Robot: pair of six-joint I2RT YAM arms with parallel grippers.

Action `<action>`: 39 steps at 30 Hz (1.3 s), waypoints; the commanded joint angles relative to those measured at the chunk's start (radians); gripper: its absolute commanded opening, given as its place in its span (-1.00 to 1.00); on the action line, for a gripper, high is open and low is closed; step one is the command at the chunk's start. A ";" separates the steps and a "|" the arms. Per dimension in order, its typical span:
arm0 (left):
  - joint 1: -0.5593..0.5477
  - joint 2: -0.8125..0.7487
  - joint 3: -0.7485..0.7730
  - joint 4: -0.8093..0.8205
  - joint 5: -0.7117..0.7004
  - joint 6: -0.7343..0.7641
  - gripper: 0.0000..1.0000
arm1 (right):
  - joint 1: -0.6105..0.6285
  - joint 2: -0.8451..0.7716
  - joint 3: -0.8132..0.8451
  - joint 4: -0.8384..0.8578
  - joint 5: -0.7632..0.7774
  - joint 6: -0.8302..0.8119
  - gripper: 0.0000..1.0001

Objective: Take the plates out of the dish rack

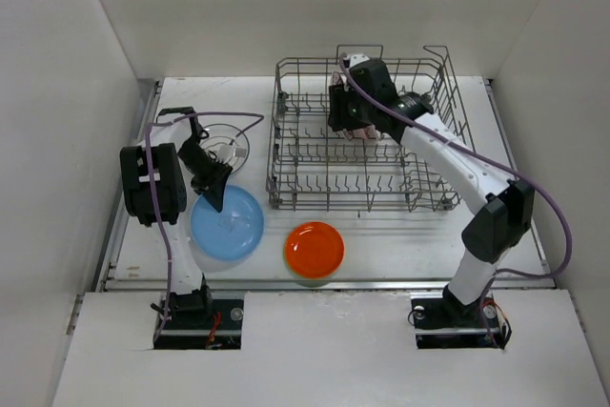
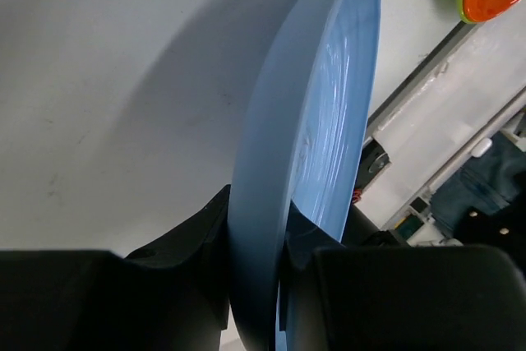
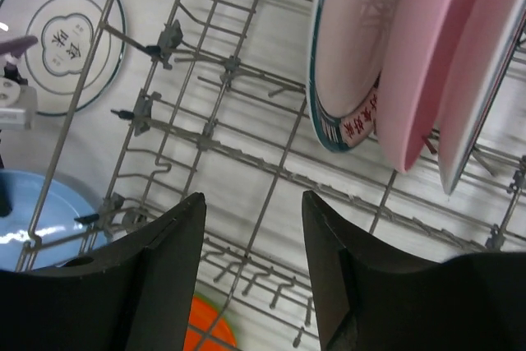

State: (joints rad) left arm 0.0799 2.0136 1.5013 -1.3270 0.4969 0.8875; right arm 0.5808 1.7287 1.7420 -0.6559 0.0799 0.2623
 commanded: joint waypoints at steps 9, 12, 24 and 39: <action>0.000 0.013 0.037 -0.005 -0.162 -0.191 -0.15 | 0.021 0.261 0.280 -0.042 0.230 0.009 0.18; 0.000 0.033 0.037 0.011 -0.195 -0.239 -0.11 | 0.021 0.330 0.342 -0.085 0.263 0.020 0.18; 0.000 0.051 0.066 0.020 -0.225 -0.288 -0.08 | 0.021 0.414 0.341 -0.076 0.310 0.002 -0.39; 0.000 -0.010 0.181 -0.052 -0.176 -0.288 0.05 | 0.106 0.178 0.277 0.054 0.528 -0.201 -1.00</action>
State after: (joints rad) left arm 0.0799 2.0670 1.6192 -1.2999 0.2802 0.5976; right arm 0.6739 2.0590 2.0010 -0.7147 0.4664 0.1249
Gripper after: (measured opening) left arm 0.521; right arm 0.168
